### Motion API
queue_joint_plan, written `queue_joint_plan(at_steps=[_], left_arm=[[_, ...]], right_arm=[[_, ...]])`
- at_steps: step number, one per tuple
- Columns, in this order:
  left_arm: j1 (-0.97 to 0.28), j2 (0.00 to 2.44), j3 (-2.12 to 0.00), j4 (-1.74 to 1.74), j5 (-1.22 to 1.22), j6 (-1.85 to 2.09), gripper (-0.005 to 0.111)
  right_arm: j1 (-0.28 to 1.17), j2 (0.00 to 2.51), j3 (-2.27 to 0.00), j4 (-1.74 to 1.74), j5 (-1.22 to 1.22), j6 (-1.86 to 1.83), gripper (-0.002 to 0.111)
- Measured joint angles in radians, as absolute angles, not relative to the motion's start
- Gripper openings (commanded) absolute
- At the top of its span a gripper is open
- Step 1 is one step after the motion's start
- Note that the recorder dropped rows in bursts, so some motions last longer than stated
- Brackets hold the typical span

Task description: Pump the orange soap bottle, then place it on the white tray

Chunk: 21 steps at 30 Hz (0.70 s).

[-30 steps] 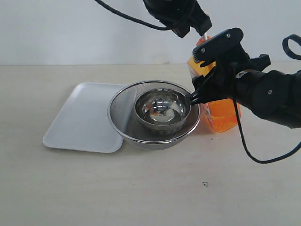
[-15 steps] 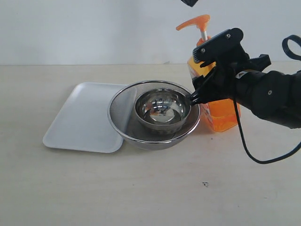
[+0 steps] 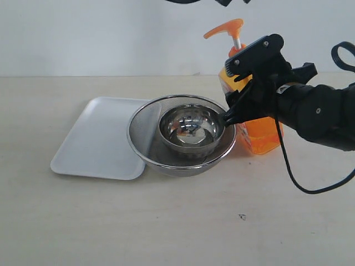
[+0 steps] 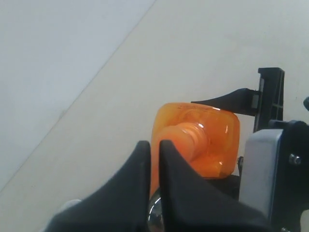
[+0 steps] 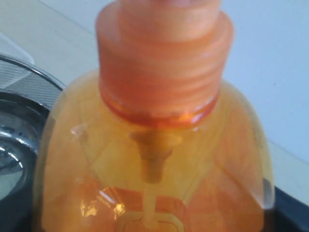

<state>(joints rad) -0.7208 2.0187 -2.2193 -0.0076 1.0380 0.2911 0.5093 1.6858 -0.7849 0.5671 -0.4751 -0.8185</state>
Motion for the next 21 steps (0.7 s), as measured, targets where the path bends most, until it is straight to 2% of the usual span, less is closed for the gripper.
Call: queue_joint_plan(at_steps=[21], left_arm=[[-0.721, 2.076, -2.219, -0.032, 1.013, 0.291, 0.005]], right_arm=[[0.509, 1.686, -0.785, 0.565, -0.471, -0.817, 0.000]])
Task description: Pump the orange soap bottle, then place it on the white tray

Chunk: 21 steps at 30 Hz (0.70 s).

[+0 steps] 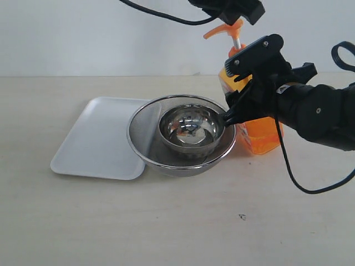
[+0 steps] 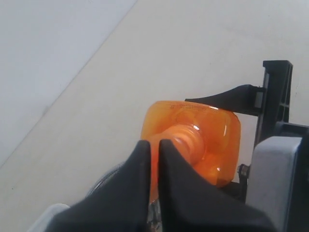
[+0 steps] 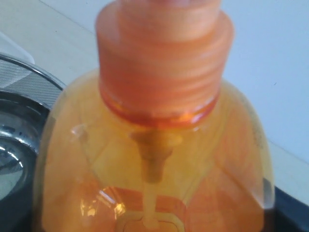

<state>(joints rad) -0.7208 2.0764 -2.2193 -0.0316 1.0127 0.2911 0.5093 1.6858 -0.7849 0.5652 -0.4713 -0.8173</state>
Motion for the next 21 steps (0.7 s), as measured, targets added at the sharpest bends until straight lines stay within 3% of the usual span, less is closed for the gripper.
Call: queue_joint_plan(at_steps=[21], left_arm=[[-0.721, 2.092, -2.231, -0.044, 1.046, 0.291, 0.005]], right_arm=[[0.509, 1.686, -0.785, 0.559, -0.467, -0.825, 0.000]])
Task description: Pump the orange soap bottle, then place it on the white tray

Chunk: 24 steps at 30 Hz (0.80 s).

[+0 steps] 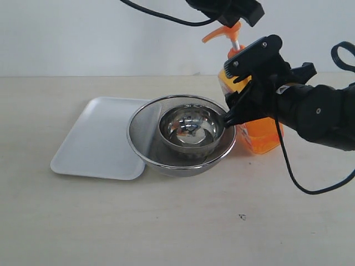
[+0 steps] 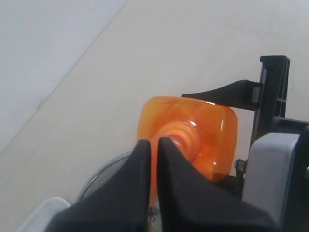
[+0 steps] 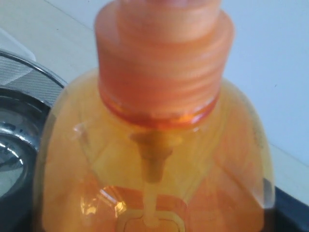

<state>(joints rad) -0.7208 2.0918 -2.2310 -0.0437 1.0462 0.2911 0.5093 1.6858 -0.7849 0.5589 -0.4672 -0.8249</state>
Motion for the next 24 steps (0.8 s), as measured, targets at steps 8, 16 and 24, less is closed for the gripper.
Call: queue_joint_plan(at_steps=[8, 16, 24], left_arm=[[-0.721, 2.092, -2.233, -0.045, 1.069, 0.291, 0.005], [-0.721, 2.106, -2.242, -0.051, 1.071, 0.291, 0.005], [-0.721, 2.114, -2.244, -0.053, 1.069, 0.291, 0.005]], right_arm=[[0.509, 1.686, -0.785, 0.555, -0.463, -0.831, 0.000], [0.509, 1.686, -0.783, 0.557, -0.463, -0.833, 0.000], [0.508, 1.686, -0.783, 0.561, -0.465, -0.833, 0.000]])
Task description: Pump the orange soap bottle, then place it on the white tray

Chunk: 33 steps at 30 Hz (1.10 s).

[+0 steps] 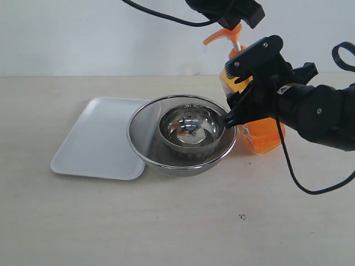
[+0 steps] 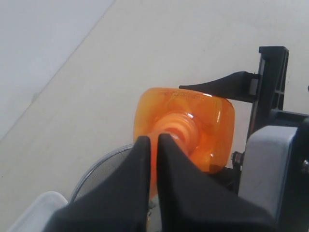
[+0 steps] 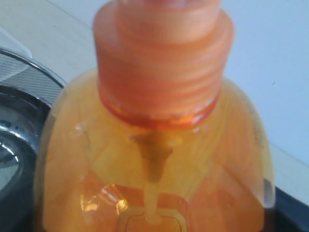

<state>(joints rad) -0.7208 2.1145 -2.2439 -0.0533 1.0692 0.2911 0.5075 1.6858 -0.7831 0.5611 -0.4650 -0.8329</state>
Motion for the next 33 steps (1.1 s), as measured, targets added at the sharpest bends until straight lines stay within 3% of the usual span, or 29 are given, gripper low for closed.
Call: queue_joint_plan(at_steps=[33], left_arm=[[-0.721, 2.087, -2.230, -0.028, 1.037, 0.293, 0.005]], right_arm=[[0.508, 1.686, -0.783, 0.559, -0.465, -0.833, 0.000]])
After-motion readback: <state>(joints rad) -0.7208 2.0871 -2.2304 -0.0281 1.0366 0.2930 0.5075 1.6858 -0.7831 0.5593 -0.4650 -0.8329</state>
